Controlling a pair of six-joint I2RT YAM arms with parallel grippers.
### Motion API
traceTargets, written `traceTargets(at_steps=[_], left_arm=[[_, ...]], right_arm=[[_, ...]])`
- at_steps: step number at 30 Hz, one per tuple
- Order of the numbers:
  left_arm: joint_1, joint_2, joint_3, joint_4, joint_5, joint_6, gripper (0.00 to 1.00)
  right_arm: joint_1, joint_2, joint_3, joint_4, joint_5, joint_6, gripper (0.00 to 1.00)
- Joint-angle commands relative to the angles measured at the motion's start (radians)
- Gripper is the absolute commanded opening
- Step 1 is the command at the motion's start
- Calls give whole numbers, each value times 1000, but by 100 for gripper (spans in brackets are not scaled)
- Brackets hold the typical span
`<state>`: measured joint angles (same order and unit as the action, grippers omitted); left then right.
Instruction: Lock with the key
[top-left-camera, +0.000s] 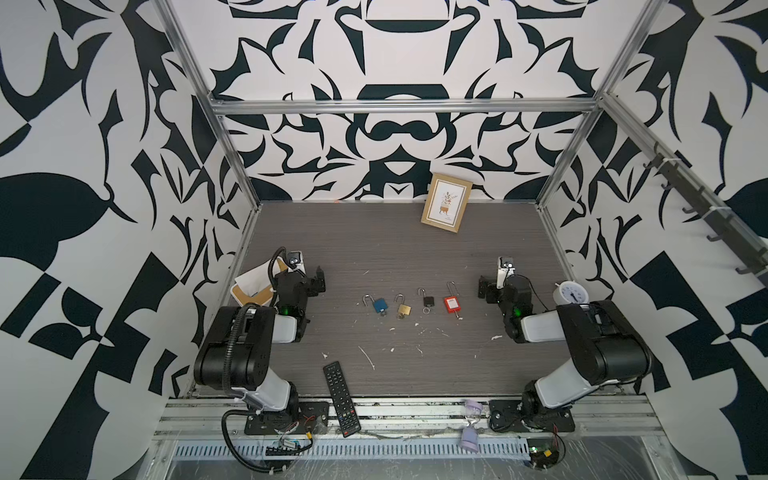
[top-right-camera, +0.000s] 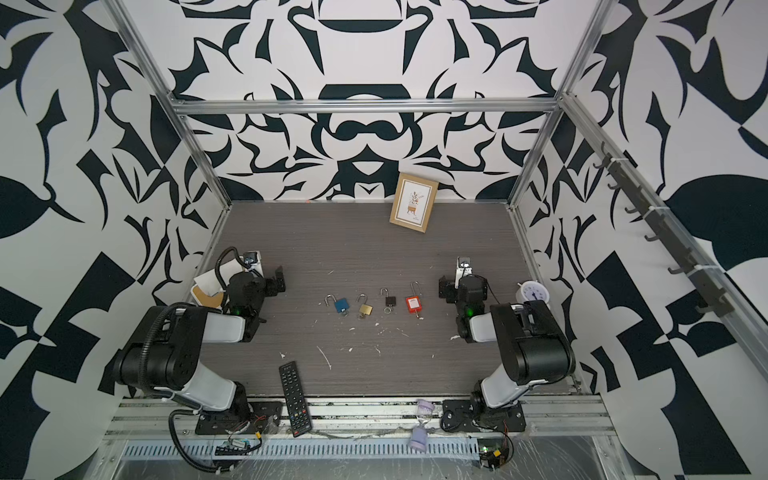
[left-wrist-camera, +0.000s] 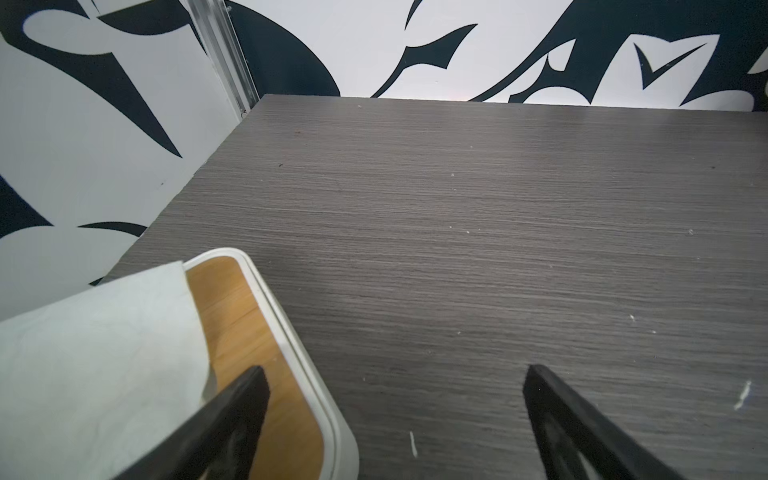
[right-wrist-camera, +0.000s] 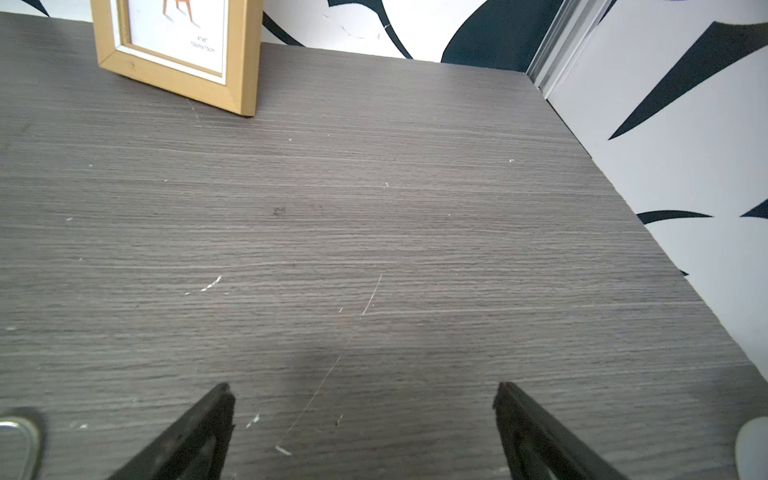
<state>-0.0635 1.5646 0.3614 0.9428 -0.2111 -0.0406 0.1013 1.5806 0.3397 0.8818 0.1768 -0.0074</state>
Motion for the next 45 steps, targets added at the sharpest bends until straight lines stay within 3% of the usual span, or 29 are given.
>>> traceTargets(at_steps=[1,41,44,45], left_arm=[[5,0,-11,23,17,2,99],[1,-1,4,-4,28,11,99],[-6,-43,15,-39,-5,19,99],[-17,-103,70,-201,-27,14,99]], right_arm=[[-3,-27,15,26,-5,-4,100],[-3,-37,24,16,-48,-25,100],[11,-151,121,-234,-13,-24,100],[24,-204,164,-341,73,-8,100]])
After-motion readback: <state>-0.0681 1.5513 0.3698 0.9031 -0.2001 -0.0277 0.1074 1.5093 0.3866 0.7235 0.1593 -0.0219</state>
